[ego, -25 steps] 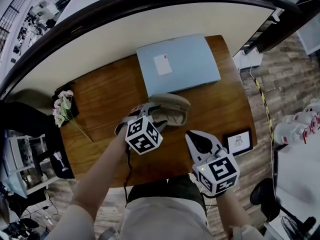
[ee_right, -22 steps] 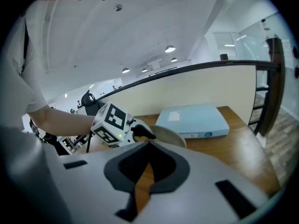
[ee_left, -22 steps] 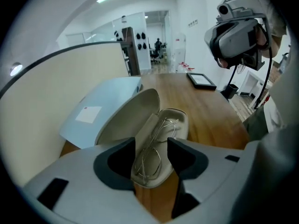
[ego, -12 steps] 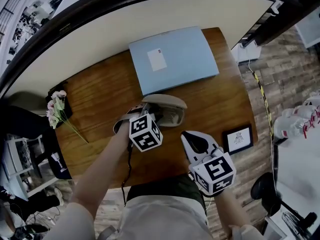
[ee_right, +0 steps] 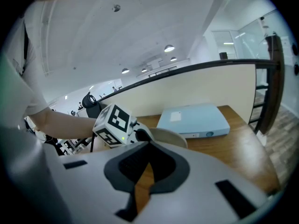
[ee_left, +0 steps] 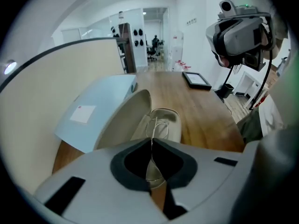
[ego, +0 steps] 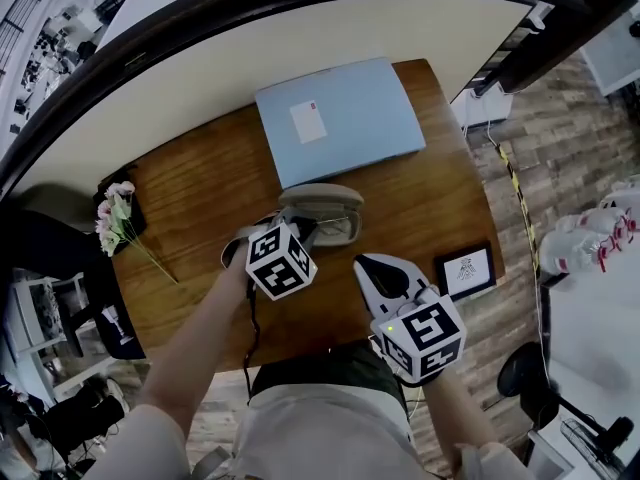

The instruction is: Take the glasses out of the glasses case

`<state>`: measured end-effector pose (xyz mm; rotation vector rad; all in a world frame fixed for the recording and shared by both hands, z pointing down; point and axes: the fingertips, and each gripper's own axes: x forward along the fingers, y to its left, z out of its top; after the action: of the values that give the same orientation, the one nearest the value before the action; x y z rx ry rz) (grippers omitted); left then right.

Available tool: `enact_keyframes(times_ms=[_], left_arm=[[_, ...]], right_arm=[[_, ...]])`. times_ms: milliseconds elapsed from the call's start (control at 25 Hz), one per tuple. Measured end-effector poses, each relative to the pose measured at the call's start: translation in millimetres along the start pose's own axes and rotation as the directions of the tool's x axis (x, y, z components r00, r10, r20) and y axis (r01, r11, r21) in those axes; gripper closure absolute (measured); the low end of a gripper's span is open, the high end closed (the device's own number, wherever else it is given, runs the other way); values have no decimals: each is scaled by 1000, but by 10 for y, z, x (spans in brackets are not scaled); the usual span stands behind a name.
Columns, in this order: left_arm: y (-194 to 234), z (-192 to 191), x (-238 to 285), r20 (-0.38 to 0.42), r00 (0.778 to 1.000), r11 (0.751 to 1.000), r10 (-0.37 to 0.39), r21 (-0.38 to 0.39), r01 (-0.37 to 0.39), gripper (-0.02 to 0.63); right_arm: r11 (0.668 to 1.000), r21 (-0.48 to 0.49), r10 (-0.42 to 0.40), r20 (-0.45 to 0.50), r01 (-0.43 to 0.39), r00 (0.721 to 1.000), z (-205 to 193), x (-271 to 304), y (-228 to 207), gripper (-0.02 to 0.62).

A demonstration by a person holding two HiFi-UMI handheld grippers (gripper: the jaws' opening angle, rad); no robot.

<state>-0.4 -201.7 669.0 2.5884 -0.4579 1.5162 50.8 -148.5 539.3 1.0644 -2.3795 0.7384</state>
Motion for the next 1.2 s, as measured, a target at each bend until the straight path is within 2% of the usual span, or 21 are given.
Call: enact_keyframes(times_ms=[160,400,520,680,800,920,1080,1200], left_arm=[[-10,132,-295,41,999,998,16,-55,-14,595],[-1,320,-883,109,990,990,87,-118,-74,595],[39,413,-1226,168,976,979,139,-171,-110,597],[57,535,-1754,243,941,958,237,-222,-184,597],[50,649,-2181,299,902,938,313,-249,-243,597],[44,763,-2631,358,848,911,391,-279,-303,597],[23,904,-3250,439,754,869,489,-323,-376,597],[2,1009,-3709,498,664,830,557,-367,-420,597]], right_arm=[[1000,-25,-17,24,17,1000,237,-181,34,592],[996,-66,-49,85,55,995,639,-543,141,592],[993,-87,-64,126,76,990,856,-723,219,592],[989,-114,-75,179,96,981,1117,-982,371,592],[983,-148,-74,218,108,973,1304,-1169,499,592],[974,-192,-69,254,120,965,1480,-1343,637,592],[962,-243,-48,307,127,951,1707,-1578,845,592],[953,-272,-29,359,135,933,1905,-1777,983,592]])
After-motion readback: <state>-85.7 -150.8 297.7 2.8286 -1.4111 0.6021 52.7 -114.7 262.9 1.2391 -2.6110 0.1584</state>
